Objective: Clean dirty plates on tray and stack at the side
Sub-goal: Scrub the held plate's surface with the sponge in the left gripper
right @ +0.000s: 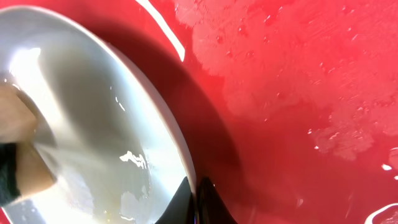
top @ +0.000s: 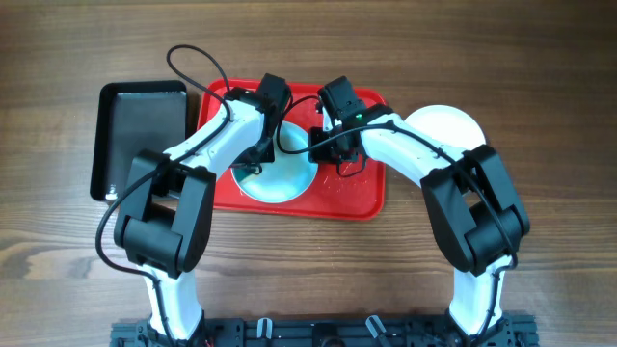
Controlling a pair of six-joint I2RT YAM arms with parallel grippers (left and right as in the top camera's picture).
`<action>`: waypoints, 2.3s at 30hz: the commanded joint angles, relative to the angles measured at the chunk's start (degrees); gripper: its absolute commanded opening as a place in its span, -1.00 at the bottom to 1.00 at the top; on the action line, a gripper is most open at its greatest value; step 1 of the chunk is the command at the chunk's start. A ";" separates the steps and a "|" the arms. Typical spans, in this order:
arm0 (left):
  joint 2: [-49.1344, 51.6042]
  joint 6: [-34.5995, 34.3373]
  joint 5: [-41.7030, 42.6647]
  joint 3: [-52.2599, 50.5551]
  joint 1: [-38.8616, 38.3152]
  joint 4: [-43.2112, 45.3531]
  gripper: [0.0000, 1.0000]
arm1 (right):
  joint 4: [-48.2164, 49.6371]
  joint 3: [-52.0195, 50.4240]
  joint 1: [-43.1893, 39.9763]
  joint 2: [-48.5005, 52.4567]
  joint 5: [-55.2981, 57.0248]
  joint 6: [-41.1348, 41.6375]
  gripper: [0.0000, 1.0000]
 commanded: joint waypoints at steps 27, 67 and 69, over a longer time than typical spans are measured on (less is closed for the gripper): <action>1.33 9.97 36.65 -1.46 1.44 18.75 -0.92 | -0.74 -1.25 -1.03 1.68 2.49 0.13 -0.91; 1.33 23.80 40.63 -1.46 4.42 2.05 -0.92 | 2.99 -1.60 -6.45 7.67 -15.96 -1.64 -0.91; 1.33 23.91 42.91 -1.46 4.31 1.95 -0.92 | 2.99 -1.60 -6.95 7.89 -16.20 -1.64 -0.91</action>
